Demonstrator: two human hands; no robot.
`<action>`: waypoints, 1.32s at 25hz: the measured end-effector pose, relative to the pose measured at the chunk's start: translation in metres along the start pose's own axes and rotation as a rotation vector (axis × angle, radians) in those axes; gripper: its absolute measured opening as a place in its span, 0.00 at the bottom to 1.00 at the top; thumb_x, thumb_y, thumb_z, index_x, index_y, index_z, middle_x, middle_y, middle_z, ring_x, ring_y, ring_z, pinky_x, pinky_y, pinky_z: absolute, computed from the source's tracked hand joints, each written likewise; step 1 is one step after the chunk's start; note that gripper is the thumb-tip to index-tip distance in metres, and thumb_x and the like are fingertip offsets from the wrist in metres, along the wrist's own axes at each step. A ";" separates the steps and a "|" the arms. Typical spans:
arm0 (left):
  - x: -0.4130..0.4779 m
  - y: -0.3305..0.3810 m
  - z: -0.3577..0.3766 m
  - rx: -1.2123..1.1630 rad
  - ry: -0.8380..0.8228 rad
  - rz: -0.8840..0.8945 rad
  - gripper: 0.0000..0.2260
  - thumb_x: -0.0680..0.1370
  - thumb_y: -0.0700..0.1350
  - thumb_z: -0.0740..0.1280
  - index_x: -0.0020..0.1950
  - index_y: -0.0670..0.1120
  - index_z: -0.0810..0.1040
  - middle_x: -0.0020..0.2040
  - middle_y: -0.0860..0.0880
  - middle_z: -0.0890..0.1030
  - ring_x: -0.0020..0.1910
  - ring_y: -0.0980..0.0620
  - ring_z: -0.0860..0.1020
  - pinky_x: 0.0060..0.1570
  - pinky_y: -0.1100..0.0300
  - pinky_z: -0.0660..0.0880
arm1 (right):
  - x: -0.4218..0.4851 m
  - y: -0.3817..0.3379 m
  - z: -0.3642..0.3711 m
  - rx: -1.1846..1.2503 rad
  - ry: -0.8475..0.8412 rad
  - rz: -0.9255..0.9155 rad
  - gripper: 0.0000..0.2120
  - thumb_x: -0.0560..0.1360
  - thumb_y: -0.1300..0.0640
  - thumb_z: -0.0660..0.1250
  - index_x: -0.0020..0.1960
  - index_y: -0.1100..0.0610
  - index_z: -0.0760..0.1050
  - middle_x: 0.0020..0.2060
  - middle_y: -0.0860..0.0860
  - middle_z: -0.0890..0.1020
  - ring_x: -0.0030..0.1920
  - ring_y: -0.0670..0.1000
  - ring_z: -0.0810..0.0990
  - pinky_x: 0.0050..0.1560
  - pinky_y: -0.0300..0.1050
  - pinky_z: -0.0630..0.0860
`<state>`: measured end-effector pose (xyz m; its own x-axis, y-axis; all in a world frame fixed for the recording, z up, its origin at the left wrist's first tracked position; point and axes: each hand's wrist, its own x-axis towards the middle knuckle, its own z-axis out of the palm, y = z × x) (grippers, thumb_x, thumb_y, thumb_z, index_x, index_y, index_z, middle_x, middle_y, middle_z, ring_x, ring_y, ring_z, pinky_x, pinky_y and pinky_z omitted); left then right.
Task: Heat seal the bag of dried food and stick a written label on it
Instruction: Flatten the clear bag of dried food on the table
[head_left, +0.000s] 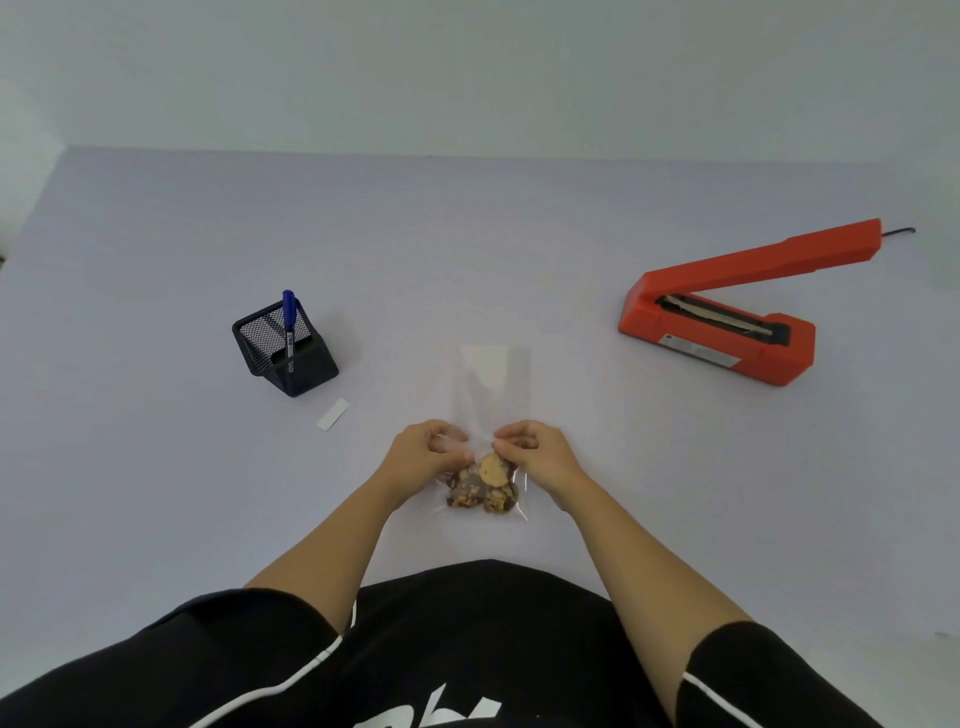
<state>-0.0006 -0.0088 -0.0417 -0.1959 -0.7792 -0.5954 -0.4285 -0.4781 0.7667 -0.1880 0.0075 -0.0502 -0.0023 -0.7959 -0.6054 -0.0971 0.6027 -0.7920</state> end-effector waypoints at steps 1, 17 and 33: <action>0.000 -0.001 0.000 0.009 0.012 0.000 0.09 0.70 0.44 0.75 0.49 0.46 0.80 0.41 0.46 0.82 0.43 0.49 0.82 0.44 0.60 0.77 | 0.000 0.001 0.000 -0.002 -0.009 0.001 0.06 0.71 0.61 0.72 0.48 0.57 0.79 0.40 0.49 0.81 0.43 0.46 0.80 0.41 0.32 0.75; -0.006 -0.013 -0.003 -0.047 0.019 0.021 0.07 0.73 0.43 0.72 0.51 0.46 0.82 0.44 0.48 0.84 0.44 0.53 0.83 0.47 0.62 0.79 | 0.003 -0.002 -0.005 -0.137 -0.103 0.011 0.06 0.69 0.59 0.73 0.46 0.53 0.79 0.44 0.51 0.82 0.49 0.50 0.81 0.54 0.46 0.78; -0.009 -0.013 -0.012 0.033 -0.054 -0.012 0.09 0.73 0.44 0.72 0.53 0.47 0.83 0.50 0.48 0.83 0.50 0.52 0.80 0.54 0.60 0.75 | -0.001 -0.003 -0.009 -0.173 -0.103 0.030 0.07 0.70 0.62 0.73 0.45 0.53 0.81 0.44 0.51 0.82 0.49 0.50 0.81 0.46 0.38 0.77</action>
<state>0.0170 -0.0007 -0.0436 -0.2372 -0.7505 -0.6169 -0.4599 -0.4726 0.7518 -0.1968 0.0060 -0.0462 0.0936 -0.7624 -0.6403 -0.2683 0.6000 -0.7537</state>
